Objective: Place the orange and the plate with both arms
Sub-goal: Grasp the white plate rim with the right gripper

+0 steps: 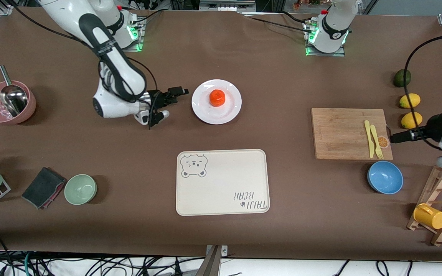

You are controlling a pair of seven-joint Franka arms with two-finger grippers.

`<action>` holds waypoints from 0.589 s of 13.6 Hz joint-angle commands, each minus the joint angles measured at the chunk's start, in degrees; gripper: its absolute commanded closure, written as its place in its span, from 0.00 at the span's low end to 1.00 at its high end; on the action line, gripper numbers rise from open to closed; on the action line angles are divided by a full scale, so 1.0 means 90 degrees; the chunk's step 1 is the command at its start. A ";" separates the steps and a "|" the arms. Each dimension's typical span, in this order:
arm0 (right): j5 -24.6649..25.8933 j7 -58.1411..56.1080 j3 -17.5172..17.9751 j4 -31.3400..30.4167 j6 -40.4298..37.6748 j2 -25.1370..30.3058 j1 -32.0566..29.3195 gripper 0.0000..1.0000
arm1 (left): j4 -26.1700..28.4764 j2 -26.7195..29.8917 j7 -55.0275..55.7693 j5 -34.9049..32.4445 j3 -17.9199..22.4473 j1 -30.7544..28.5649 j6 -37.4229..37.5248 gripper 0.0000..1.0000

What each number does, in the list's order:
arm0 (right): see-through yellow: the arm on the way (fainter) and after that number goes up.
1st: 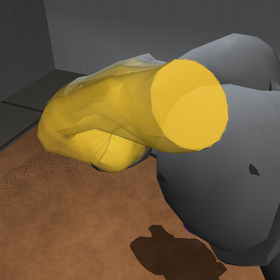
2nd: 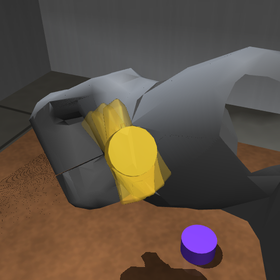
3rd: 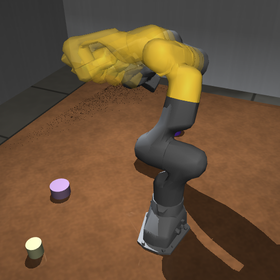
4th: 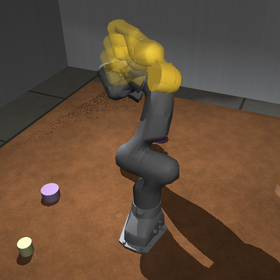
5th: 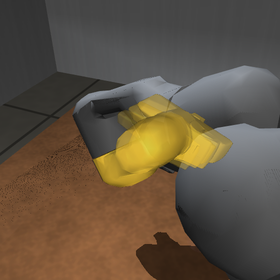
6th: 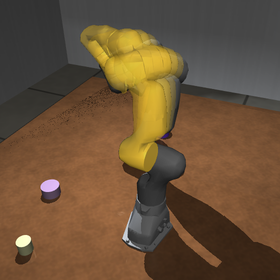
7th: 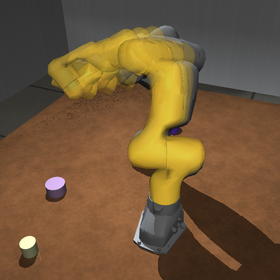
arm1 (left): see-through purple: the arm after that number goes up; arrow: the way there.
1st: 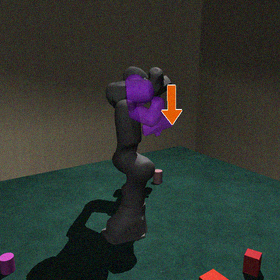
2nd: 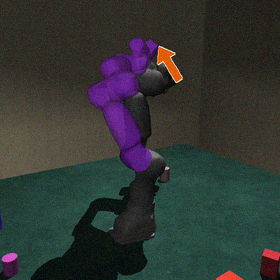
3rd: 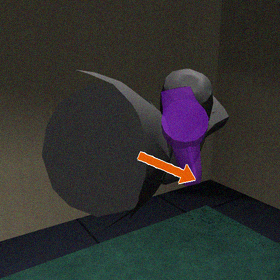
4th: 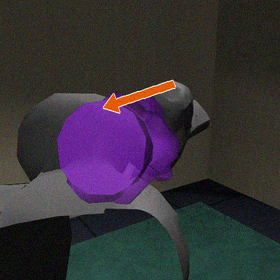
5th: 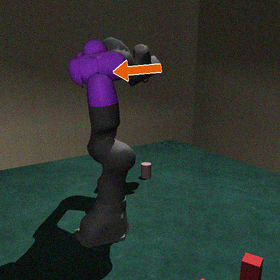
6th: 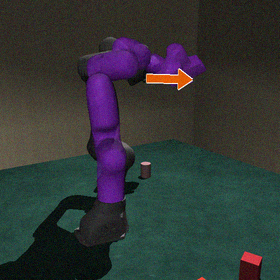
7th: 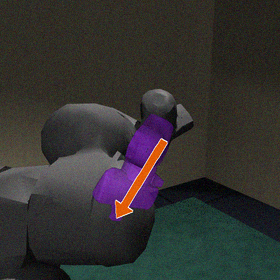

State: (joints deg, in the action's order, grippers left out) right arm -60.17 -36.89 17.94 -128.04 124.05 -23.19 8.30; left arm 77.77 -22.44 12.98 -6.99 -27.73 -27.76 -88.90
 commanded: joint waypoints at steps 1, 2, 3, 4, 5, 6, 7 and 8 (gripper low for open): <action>-0.0967 -0.1072 0.0135 -0.0050 0.0337 -0.0419 -0.0053 0.00 | 0.0459 0.0645 -0.0202 0.0142 0.0043 0.0162 -0.0034 0.00; -0.1329 -0.1551 0.0135 -0.0041 0.0348 -0.0585 -0.0053 0.00 | 0.0702 0.0880 -0.0202 0.0180 0.0295 0.0464 -0.0169 0.00; -0.1651 -0.1943 0.0135 -0.0040 0.0348 -0.0722 -0.0063 0.00 | 0.1042 0.1230 -0.0212 0.0306 0.0675 0.0796 -0.0364 0.00; -0.1867 -0.2149 0.0126 -0.0031 0.0348 -0.0849 -0.0063 0.00 | 0.1404 0.1553 -0.0202 0.0433 0.0969 0.1157 -0.0608 0.00; -0.1976 -0.2258 0.0135 -0.0011 0.0348 -0.0928 -0.0063 0.00 | 0.1678 0.1788 -0.0212 0.0522 0.1213 0.1392 -0.0784 0.00; -0.2054 -0.2269 0.0126 0.0008 0.0348 -0.0948 -0.0053 0.00 | 0.1816 0.1935 -0.0212 0.0639 0.1428 0.1656 -0.0825 0.00; -0.2074 -0.2269 0.0135 0.0008 0.0348 -0.0948 -0.0053 0.00 | 0.1895 0.2043 -0.0212 0.0698 0.1788 0.2006 -0.0835 0.00; -0.2075 -0.2269 0.0126 0.0008 0.0348 -0.0948 -0.0053 0.01 | 0.1905 0.2160 -0.0222 0.0747 0.2237 0.2454 -0.0845 0.00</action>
State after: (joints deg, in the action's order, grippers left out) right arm -77.54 -56.27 18.56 -128.44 126.92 -31.90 8.23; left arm 90.52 -7.56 12.23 -2.35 -14.15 -11.02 -94.48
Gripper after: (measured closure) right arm 0.000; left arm 0.000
